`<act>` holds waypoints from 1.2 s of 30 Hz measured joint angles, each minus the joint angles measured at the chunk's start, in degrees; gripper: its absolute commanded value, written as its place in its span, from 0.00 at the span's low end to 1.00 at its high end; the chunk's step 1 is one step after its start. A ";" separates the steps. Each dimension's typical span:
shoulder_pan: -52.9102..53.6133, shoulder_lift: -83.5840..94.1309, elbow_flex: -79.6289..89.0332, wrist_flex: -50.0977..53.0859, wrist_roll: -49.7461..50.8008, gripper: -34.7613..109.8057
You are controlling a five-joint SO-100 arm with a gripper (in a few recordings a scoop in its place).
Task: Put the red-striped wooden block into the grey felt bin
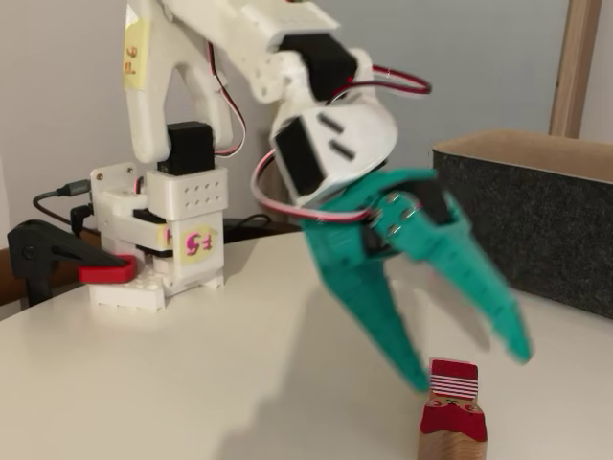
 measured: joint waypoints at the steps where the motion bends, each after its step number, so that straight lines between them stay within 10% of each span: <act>1: -0.09 -0.70 0.00 0.00 0.09 0.44; 36: -8.53 -5.89 -0.09 11.51 -8.17 0.46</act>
